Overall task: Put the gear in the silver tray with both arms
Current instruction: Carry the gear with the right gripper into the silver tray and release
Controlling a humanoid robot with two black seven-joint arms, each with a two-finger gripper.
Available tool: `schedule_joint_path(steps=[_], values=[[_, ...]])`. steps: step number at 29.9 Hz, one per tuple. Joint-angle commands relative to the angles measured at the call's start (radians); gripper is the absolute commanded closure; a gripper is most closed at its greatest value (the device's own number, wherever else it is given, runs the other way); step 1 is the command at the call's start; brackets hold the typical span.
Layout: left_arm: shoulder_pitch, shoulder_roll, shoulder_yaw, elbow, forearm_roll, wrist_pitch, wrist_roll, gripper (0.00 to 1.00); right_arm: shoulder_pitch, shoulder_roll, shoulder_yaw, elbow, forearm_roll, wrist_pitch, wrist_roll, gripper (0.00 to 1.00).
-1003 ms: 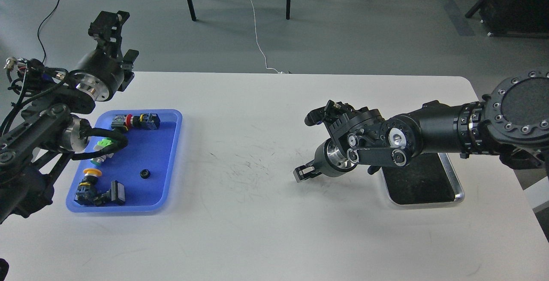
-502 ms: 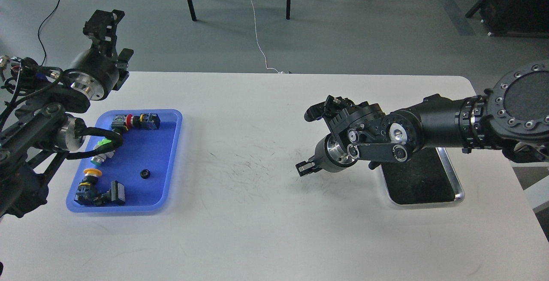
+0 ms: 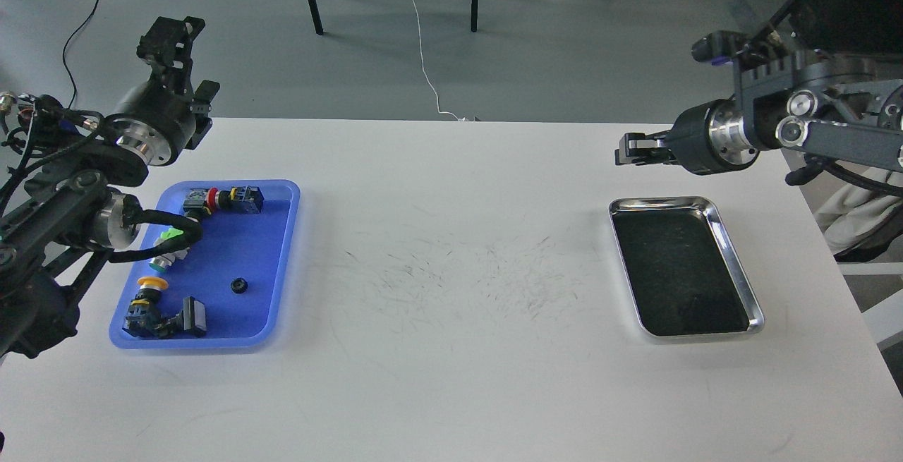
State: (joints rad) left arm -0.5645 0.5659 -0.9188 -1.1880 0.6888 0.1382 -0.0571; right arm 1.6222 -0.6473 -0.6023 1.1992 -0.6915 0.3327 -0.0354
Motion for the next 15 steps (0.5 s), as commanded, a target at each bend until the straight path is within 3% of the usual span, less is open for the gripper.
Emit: schedule_joint_path(steps=[1,5,15], values=[[0.000,-0.006,0.005,-0.001,0.000,0.000,0.000,0.01,-0.079,-0.112,0.013,-0.001,-0.052,-0.003,0.020,0.99],[0.000,-0.015,0.008,0.001,0.000,0.000,0.000,0.01,-0.206,-0.167,0.058,-0.010,-0.104,-0.024,0.031,0.99],[-0.002,-0.018,0.011,-0.001,0.001,0.000,0.002,0.01,-0.390,-0.123,0.144,-0.043,-0.171,-0.127,0.028,0.99]])
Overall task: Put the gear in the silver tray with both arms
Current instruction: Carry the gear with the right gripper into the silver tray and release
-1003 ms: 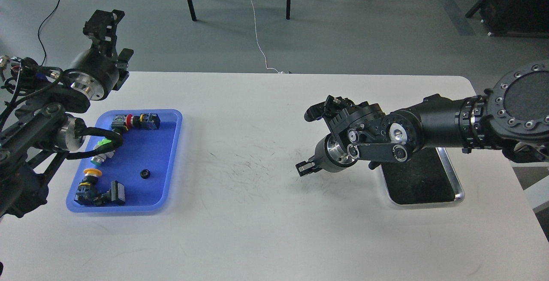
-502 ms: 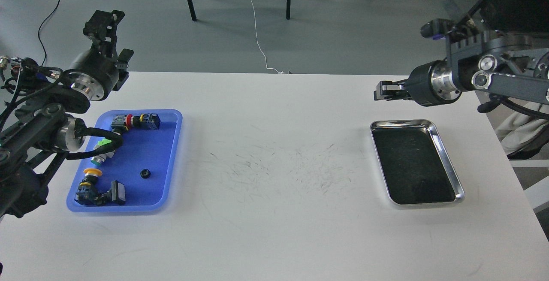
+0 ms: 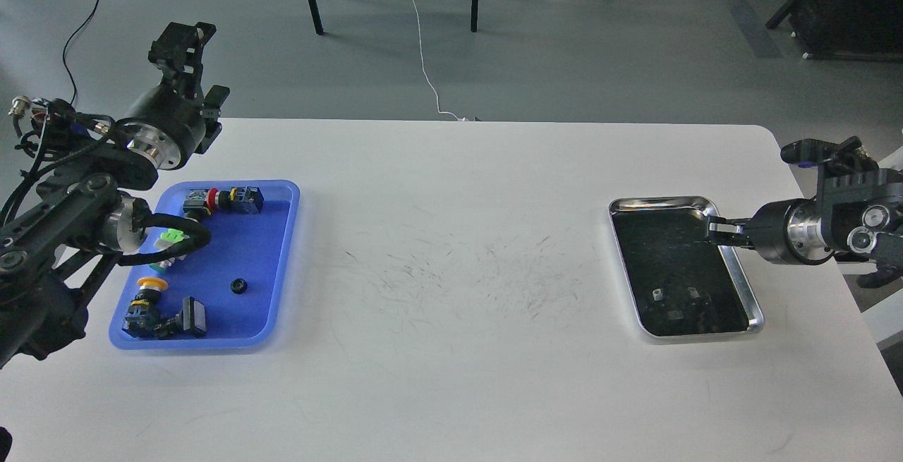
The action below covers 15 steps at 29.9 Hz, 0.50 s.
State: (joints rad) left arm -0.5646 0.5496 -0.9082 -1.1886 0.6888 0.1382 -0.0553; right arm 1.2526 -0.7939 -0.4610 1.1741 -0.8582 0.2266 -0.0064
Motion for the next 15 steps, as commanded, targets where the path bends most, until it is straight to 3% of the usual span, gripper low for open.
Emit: schedule_joint_path(steps=[1,7,11,13,15], values=[[-0.003,-0.002,0.000,0.000,0.002,0.000,0.000,0.01,-0.025,0.044,0.002,-0.027,-0.004,-0.023,-0.003,0.99],[-0.003,-0.002,0.000,0.000,0.006,0.000,0.000,0.01,-0.064,0.120,0.007,-0.100,-0.002,-0.044,-0.001,0.98],[-0.003,0.001,0.000,0.000,0.005,0.000,0.000,0.01,-0.073,0.156,0.010,-0.108,-0.002,-0.050,-0.003,0.90],[-0.003,0.004,0.000,0.000,0.005,0.000,0.000,0.01,-0.073,0.162,0.010,-0.108,-0.002,-0.052,-0.003,0.78],[-0.003,0.007,0.000,0.000,0.005,0.000,0.000,0.01,-0.073,0.163,0.010,-0.108,-0.002,-0.052,-0.004,0.60]])
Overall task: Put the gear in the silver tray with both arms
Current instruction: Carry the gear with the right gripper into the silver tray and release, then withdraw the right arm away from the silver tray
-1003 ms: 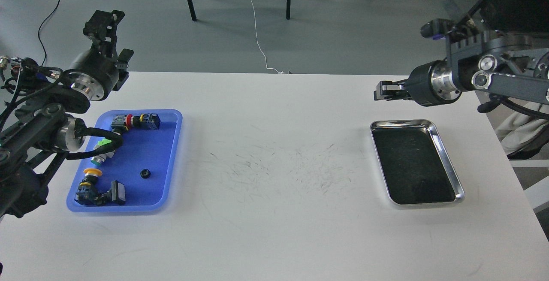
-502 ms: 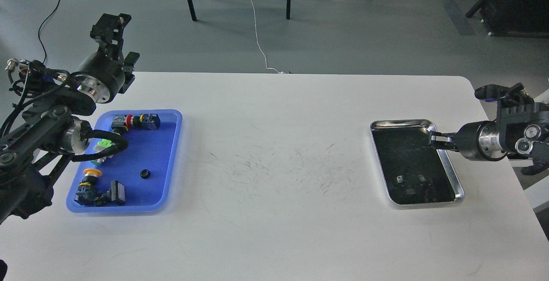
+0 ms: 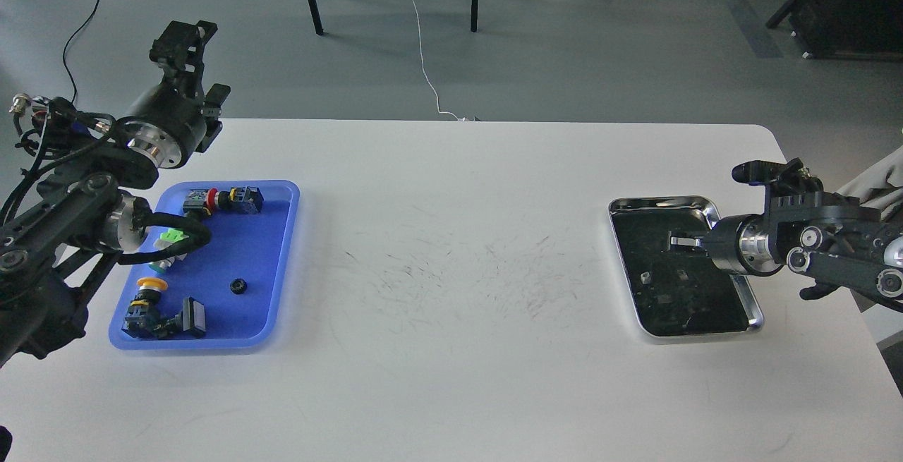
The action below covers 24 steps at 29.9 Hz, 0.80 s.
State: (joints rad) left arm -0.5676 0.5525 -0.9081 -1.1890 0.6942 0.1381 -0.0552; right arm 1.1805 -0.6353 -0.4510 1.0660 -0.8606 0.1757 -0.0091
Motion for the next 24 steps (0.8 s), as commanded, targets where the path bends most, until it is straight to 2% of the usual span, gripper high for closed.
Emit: schedule_joint_path(steps=[1,3,10,14,17,20,24], values=[[0.000,0.004,0.000,0.000,-0.001,0.000,0.000,0.01,0.001,0.005,0.000,0.000,0.000,-0.001,-0.003,0.47],[0.000,0.006,0.000,0.000,-0.001,0.000,0.000,0.01,0.004,0.003,0.002,0.003,0.008,0.001,-0.003,0.07],[0.000,0.014,0.000,0.000,-0.001,0.000,0.000,0.01,0.016,-0.027,0.066,0.019,0.015,0.010,0.000,0.03],[0.000,0.038,0.000,0.000,-0.001,-0.002,0.000,0.01,0.016,-0.096,0.201,0.040,0.017,0.013,0.000,0.03],[0.000,0.072,0.000,-0.017,-0.001,-0.002,0.003,0.01,0.005,-0.173,0.369,0.081,0.026,0.015,0.004,0.03],[0.002,0.130,0.001,-0.063,-0.001,-0.003,0.005,0.01,-0.010,-0.234,0.497,0.115,0.109,0.015,0.005,0.03],[0.020,0.233,0.020,-0.150,-0.001,-0.008,0.006,0.01,-0.024,-0.264,0.623,0.135,0.343,0.005,0.005,0.03]])
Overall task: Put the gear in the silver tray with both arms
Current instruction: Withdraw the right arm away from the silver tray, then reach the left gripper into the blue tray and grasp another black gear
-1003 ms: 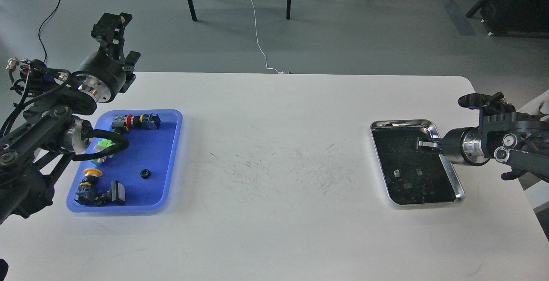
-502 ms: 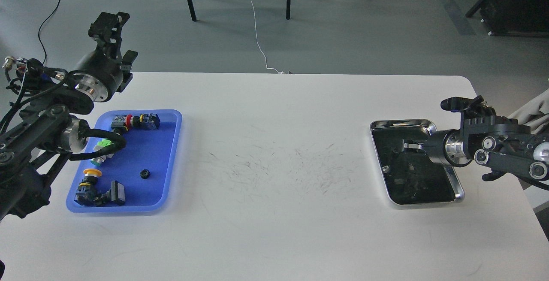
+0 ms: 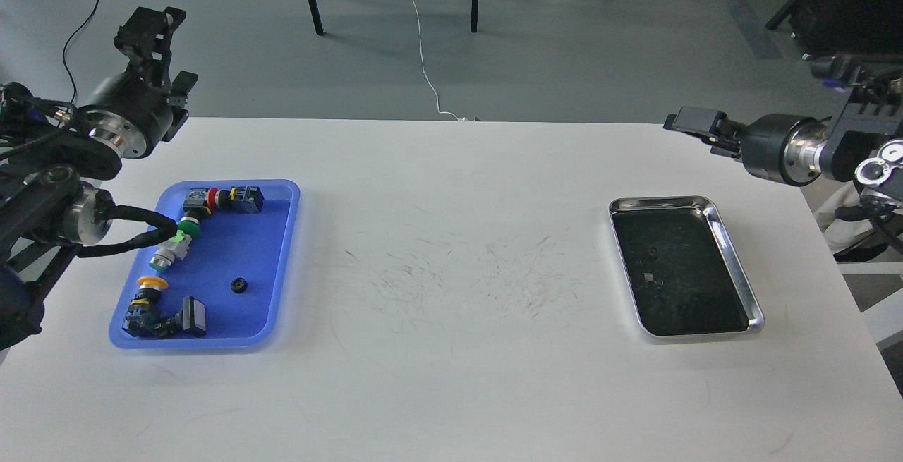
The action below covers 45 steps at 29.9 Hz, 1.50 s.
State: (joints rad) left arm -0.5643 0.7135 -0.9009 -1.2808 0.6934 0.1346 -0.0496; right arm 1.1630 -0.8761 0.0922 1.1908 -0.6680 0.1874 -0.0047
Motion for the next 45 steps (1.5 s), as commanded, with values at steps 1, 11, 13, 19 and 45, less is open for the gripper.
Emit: schedule_joint_path(steps=[1,11,13,19,45], values=[[0.030,0.108,0.016,-0.086,0.000,-0.007,-0.001,0.01,-0.006,-0.033,0.108,0.009,0.225,-0.006,0.000,0.03],[0.148,0.525,0.020,-0.342,0.000,-0.190,-0.087,0.01,-0.055,-0.047,0.182,-0.103,0.957,0.033,0.048,0.04],[0.153,0.585,0.022,-0.374,0.000,-0.222,-0.099,0.01,-0.095,-0.043,0.185,-0.150,1.080,0.088,0.070,0.04],[0.153,0.678,0.103,-0.399,0.005,-0.257,-0.114,0.01,-0.255,-0.011,0.204,-0.227,1.304,0.274,0.149,0.04],[0.155,0.327,0.437,-0.161,1.290,-0.075,-0.184,0.02,-0.511,0.143,0.262,-0.300,1.308,0.301,0.215,0.02]])
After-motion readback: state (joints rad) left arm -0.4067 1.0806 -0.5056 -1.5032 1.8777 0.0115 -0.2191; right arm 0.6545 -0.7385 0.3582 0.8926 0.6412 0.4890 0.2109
